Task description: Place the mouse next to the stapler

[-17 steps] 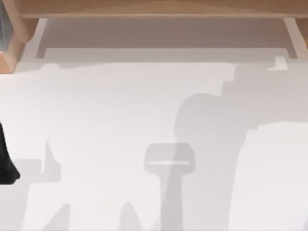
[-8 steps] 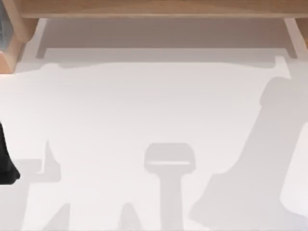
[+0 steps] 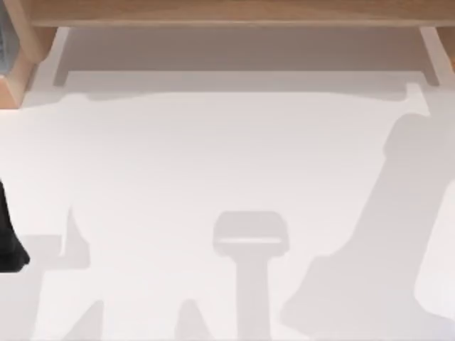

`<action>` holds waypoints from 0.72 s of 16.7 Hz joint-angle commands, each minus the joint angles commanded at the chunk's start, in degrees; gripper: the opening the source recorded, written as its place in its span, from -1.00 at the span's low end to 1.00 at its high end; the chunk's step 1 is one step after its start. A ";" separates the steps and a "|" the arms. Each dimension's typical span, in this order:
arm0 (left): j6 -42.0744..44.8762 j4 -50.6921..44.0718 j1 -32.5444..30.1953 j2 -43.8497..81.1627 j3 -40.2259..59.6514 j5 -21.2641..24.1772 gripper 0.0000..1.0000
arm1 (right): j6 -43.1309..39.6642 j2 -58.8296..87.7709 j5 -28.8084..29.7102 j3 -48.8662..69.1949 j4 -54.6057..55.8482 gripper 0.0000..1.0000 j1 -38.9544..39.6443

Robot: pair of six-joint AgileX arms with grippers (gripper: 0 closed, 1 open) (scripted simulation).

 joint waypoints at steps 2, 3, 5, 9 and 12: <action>0.00 0.00 0.00 0.00 0.00 0.00 1.00 | 0.00 0.00 0.00 0.00 0.00 0.10 0.00; 0.00 0.00 0.00 0.00 0.00 0.00 1.00 | 0.00 0.00 0.00 0.00 0.00 -0.06 0.00; 0.00 0.00 0.00 0.00 0.00 0.00 1.00 | 0.00 0.00 0.00 0.00 0.00 -0.36 0.00; 0.00 0.00 0.00 0.00 0.00 0.00 1.00 | 0.00 0.00 0.00 0.00 0.00 -0.96 0.00; 0.00 0.00 0.00 0.00 0.00 0.00 1.00 | 0.00 0.00 0.00 0.00 0.00 -1.00 0.00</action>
